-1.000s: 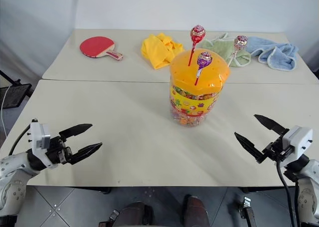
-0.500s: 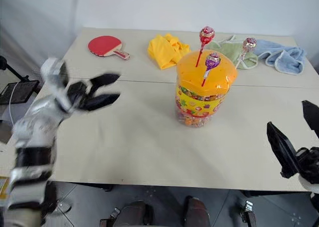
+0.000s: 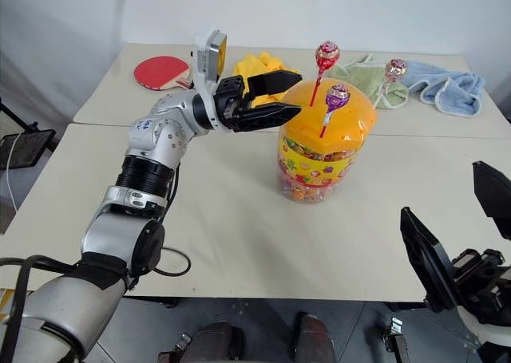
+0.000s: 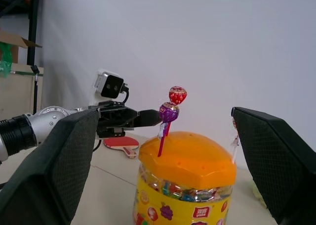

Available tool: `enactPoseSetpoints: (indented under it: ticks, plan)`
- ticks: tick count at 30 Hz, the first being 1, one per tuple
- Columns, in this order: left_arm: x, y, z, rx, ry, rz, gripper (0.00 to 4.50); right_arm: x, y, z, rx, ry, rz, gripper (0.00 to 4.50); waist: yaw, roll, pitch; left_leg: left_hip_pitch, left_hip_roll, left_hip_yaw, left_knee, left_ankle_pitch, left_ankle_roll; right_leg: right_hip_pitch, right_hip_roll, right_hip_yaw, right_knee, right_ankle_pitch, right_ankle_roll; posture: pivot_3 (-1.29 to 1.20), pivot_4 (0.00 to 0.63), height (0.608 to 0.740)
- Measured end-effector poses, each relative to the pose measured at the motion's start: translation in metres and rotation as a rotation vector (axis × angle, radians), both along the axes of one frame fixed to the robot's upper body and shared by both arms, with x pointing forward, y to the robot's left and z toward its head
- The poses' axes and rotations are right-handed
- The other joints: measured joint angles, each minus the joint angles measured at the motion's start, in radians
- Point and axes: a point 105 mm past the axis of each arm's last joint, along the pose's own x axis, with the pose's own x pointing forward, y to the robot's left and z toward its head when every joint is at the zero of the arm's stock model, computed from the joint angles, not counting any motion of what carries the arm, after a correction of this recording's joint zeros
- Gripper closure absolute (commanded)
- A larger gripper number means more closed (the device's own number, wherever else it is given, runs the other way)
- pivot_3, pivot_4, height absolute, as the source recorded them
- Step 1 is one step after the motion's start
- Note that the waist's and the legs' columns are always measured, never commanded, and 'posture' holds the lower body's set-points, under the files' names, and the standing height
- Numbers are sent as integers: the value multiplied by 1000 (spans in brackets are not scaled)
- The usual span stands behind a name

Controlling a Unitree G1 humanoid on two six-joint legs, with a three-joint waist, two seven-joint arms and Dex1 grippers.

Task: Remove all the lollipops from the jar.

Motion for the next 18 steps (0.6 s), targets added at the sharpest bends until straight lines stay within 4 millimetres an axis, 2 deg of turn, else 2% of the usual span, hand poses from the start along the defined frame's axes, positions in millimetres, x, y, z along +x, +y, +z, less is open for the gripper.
enactPoseSetpoints:
  ticks: [6,12,18]
  plan:
    - [10,-7,-2,21,16,42,2677,-6,-1,-3,-10,-6,-13,0,-4,0,0,0,0,0,-1,0,0,0,0,0,0,0,0,0,150,740]
    - [11,-14,-4,31,-17,58,4459,-8,-2,-5,-3,-4,-14,0,-4,0,0,0,0,0,-1,0,0,0,0,0,0,0,0,0,150,740]
    - [12,-16,-3,6,-16,64,4459,-7,1,-6,16,-6,9,0,-2,0,0,0,0,0,-1,0,0,0,0,0,0,0,0,0,150,740]
